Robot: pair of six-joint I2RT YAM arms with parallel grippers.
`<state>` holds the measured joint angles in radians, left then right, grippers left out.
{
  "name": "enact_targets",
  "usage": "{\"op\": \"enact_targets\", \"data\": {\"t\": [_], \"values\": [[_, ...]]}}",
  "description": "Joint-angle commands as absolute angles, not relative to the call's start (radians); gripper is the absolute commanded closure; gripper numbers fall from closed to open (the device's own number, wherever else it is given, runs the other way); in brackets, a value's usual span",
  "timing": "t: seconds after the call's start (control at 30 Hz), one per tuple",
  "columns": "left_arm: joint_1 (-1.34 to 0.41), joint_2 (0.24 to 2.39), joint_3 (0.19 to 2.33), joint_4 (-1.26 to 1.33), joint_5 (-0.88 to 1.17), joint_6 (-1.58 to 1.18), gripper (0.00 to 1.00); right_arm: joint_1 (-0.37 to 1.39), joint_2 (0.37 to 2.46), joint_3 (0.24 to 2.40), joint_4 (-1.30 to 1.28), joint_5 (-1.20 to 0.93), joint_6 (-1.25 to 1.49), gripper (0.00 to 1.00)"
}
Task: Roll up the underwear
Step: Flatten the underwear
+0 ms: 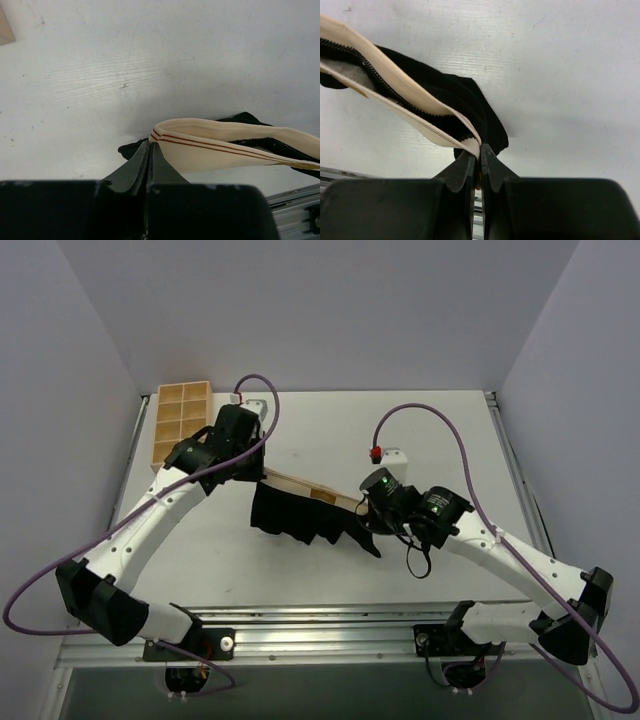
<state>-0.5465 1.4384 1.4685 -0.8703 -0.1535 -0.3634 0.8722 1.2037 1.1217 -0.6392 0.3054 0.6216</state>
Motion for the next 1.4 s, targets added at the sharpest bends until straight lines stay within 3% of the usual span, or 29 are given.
{"op": "enact_targets", "data": {"t": [0.0,0.2,0.33,0.53,0.87,0.97,1.0,1.1,1.13,1.17,1.2,1.3,1.37], "values": [[-0.557,1.336,1.497,-0.908,-0.195,-0.387,0.98,0.902,1.164,1.161,-0.736,0.370,0.650,1.00],[-0.568,1.214,1.424,-0.986,-0.248,-0.446,0.98,1.050,1.117,1.163,-0.764,0.380,0.690,1.00],[-0.571,1.161,1.456,-1.174,-0.310,-0.544,0.98,1.280,1.101,1.181,-0.738,0.448,0.791,1.00],[-0.560,1.236,1.424,-1.128,-0.371,-0.523,0.98,1.299,1.233,1.112,-0.684,0.606,0.822,1.00],[-0.440,1.727,1.526,-0.778,-0.206,-0.382,0.98,0.786,1.431,0.982,-0.336,0.345,0.500,1.00],[-0.442,1.900,1.640,-0.703,-0.160,-0.354,0.98,0.675,1.533,0.994,-0.275,0.266,0.446,0.92],[-0.442,1.980,1.716,-0.689,-0.141,-0.338,0.98,0.629,1.592,1.021,-0.259,0.241,0.430,0.83],[-0.442,2.084,1.846,-0.721,-0.135,-0.339,0.96,0.569,1.667,1.100,-0.285,0.241,0.400,0.70],[-0.440,2.091,1.883,-0.729,-0.137,-0.341,0.90,0.527,1.704,1.127,-0.297,0.239,0.385,0.68],[-0.436,2.098,1.951,-0.741,-0.150,-0.342,0.63,0.503,1.718,1.187,-0.313,0.221,0.384,0.62],[-0.433,2.105,1.982,-0.771,-0.155,-0.344,0.56,0.480,1.732,1.218,-0.349,0.204,0.379,0.59],[-0.426,2.097,2.045,-0.817,-0.158,-0.328,0.41,0.442,1.758,1.329,-0.437,0.178,0.390,0.55],[-0.431,2.074,2.005,-0.827,-0.150,-0.319,0.40,0.442,1.744,1.345,-0.446,0.144,0.393,0.56]]}}
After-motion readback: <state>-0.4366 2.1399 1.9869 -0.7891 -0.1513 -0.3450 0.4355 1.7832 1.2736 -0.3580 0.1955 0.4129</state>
